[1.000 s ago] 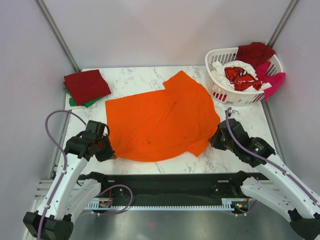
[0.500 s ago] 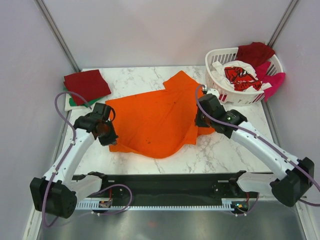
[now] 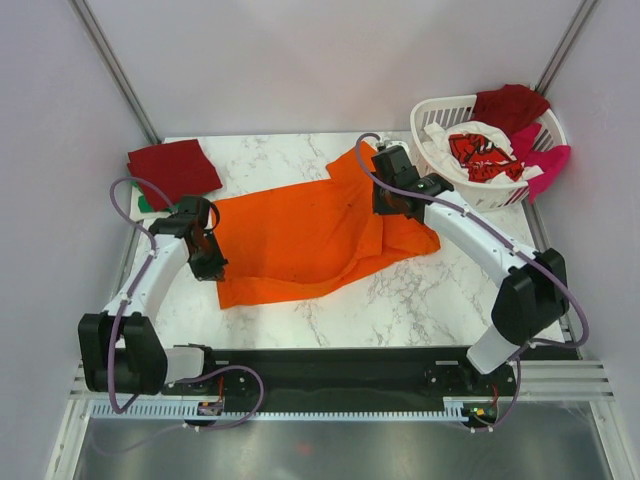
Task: Fold and stack the t-shirts
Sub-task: Fold the tshirt
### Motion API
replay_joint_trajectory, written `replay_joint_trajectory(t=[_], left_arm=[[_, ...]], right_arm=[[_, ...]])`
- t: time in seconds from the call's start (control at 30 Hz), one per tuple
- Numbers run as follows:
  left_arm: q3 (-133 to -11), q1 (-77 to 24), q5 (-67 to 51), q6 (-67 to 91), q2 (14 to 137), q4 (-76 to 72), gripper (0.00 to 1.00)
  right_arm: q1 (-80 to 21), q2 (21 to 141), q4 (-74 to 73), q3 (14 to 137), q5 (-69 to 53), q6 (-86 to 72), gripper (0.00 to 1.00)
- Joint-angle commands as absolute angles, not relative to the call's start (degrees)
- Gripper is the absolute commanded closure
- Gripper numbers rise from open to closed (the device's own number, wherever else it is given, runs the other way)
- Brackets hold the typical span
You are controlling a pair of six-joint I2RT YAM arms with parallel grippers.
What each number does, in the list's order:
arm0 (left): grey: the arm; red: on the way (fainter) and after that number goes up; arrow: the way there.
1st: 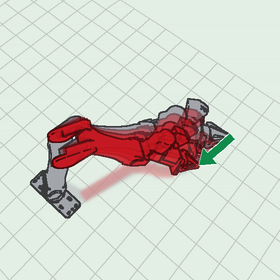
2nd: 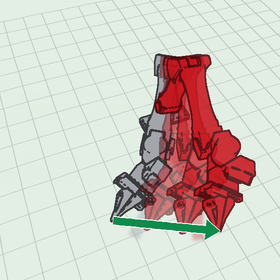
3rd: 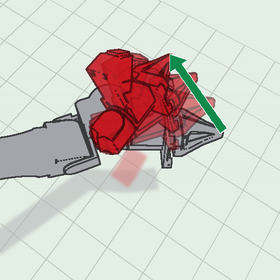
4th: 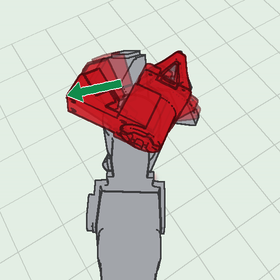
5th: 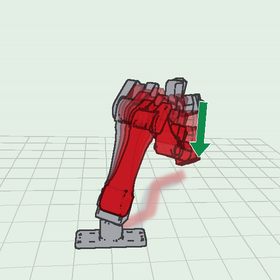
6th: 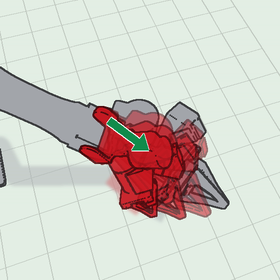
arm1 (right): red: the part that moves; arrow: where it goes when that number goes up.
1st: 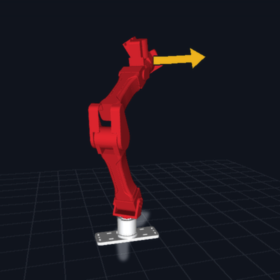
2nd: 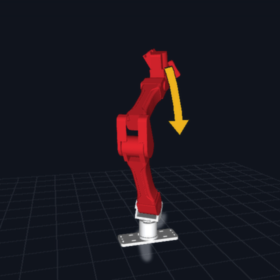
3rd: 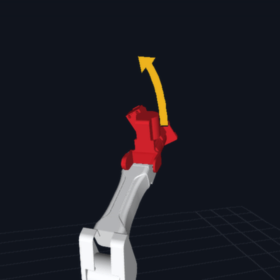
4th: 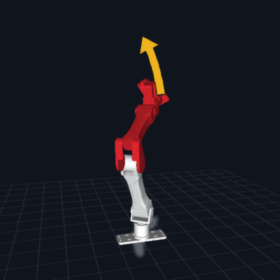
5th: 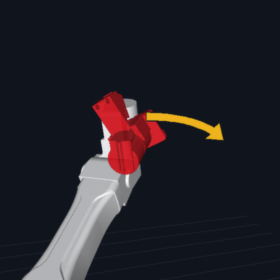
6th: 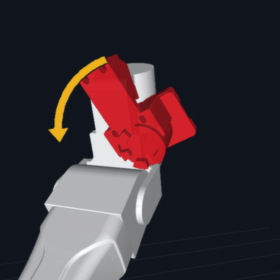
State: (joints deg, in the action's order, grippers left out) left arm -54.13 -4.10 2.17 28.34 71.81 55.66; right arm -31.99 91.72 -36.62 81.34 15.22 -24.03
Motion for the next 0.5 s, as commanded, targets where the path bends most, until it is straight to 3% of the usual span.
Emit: replay_joint_trajectory(t=[0.0,0.47], left_arm=[[-56.9,-1.8,0.7,24.1,74.2,52.6,0.98],[-60.4,-0.8,3.2,24.1,83.8,50.2,0.98]], right_arm=[[-30.1,94.9,-34.8,84.9,12.9,-20.9,1.00],[-27.3,104.7,-35.0,95.3,12.0,-19.2,1.00]])
